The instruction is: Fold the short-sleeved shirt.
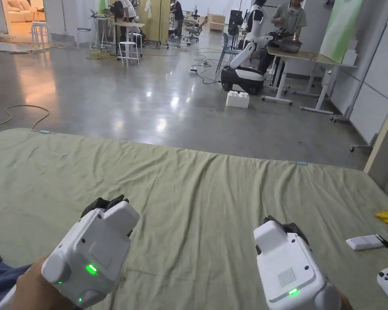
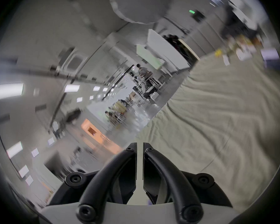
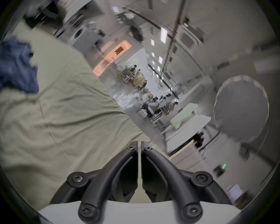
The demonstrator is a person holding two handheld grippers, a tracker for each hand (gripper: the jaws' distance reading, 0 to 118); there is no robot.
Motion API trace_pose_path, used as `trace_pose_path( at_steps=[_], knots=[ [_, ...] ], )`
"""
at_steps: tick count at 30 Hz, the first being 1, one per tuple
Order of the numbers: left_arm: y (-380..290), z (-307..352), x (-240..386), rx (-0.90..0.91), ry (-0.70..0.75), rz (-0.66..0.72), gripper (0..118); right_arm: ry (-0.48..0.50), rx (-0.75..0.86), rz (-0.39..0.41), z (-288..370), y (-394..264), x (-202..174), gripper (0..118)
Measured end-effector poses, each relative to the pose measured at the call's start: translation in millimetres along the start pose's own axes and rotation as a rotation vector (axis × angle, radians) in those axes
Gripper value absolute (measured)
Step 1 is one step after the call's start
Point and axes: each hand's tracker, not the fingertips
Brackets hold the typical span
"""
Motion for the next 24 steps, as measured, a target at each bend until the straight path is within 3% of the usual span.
trace_pose_path(
  at_steps=[4,7,11,14,17,18,20,24],
  knots=[
    [0.0,4.3,-13.8,0.023,0.007,0.355,7,-0.036,-0.057,-0.342,-1.2,2.1,15.4,4],
    [-1.9,9.0,-23.8,0.05,0.006,0.589,7,-0.048,-0.111,-0.645,0.8,-4.5,21.8,4],
    [-3.3,15.8,-27.9,0.071,0.011,0.798,7,-0.14,-0.08,-0.831,11.2,-5.5,23.8,4],
    [-4.0,20.1,-28.8,0.057,0.033,0.803,7,-0.147,-0.041,-0.823,18.3,-2.2,21.8,3],
    [-10.8,27.3,-32.6,0.043,0.038,0.808,7,-0.132,-0.011,-0.751,22.7,4.5,18.5,3],
    [-13.0,29.4,-32.8,0.036,0.044,0.801,7,-0.117,-0.034,-0.779,23.0,3.2,15.9,3],
    [-21.9,32.4,-36.1,-0.023,0.061,0.756,7,-0.12,-0.005,-0.74,24.0,6.0,13.3,3],
    [-51.0,39.8,-47.0,-0.171,0.023,0.779,7,-0.081,-0.036,-0.738,20.3,3.7,2.2,3]
  ],
)
